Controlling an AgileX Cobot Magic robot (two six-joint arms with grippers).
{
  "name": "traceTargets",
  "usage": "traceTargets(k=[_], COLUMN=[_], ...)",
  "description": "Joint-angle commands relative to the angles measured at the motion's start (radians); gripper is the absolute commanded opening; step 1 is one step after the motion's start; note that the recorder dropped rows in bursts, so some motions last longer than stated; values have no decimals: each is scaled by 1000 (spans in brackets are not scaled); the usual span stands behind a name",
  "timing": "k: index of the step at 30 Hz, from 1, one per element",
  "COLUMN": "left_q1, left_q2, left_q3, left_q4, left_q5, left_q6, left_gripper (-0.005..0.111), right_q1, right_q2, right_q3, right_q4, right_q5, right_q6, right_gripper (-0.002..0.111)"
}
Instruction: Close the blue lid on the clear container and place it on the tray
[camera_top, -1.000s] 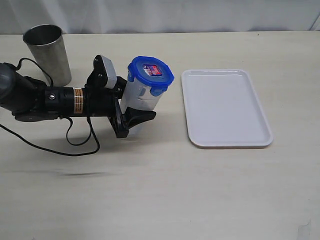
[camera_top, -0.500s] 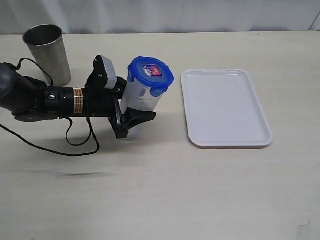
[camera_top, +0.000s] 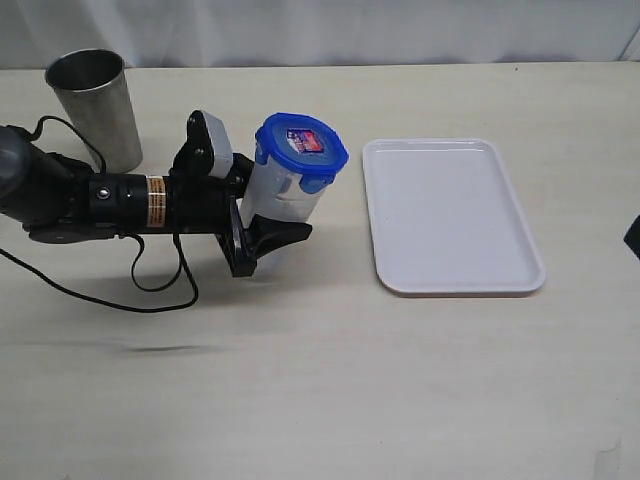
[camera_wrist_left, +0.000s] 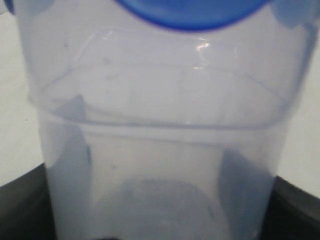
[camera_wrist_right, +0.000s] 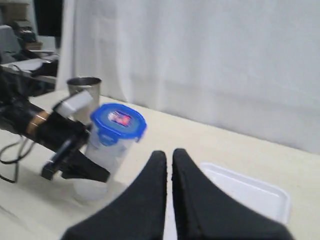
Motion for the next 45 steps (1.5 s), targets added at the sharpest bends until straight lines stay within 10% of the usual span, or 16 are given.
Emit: traceTargets(k=[1,15,45], left_q1=[1,1,1], left_q2=[-9,-9,-9], left_q3=[-5,-5,-5], left_q4=[-17,-27,-20], left_q5=[-52,-60,-60], left_q6=[0,0,0], left_gripper=[0,0,0], right_q1=[-148,-435,-441], right_q2=[-9,-186,-189], right_q3=[84,185,185], right_q4=[-11,1,1], right_q5=[-12,128,171], right_q6=[0,0,0], right_gripper=[4,4,4])
